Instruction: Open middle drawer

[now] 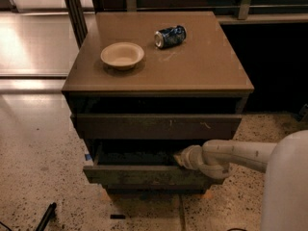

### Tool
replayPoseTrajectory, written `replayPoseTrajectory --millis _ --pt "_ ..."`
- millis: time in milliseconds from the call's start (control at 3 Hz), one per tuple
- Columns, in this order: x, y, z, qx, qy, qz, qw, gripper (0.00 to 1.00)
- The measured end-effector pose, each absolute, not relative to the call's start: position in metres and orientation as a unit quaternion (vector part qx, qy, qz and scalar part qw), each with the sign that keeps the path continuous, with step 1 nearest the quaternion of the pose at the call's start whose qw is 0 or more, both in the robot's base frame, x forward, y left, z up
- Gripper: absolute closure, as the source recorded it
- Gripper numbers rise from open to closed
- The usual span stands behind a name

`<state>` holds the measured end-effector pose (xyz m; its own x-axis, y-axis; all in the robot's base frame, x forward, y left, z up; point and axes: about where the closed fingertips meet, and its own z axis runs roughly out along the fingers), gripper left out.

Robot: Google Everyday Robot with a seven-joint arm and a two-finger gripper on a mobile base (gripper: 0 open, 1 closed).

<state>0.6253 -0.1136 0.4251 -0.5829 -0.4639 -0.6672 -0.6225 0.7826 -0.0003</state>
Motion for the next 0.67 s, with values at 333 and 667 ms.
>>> replayPoseTrajectory --millis 333,667 --pt "0.6135 -0.1121 0.4061 -0.311 0.890 0.131 0.308 1.00" --pt "0.6141 -0.1121 0.4063 -0.311 0.890 0.131 0.307 1.00"
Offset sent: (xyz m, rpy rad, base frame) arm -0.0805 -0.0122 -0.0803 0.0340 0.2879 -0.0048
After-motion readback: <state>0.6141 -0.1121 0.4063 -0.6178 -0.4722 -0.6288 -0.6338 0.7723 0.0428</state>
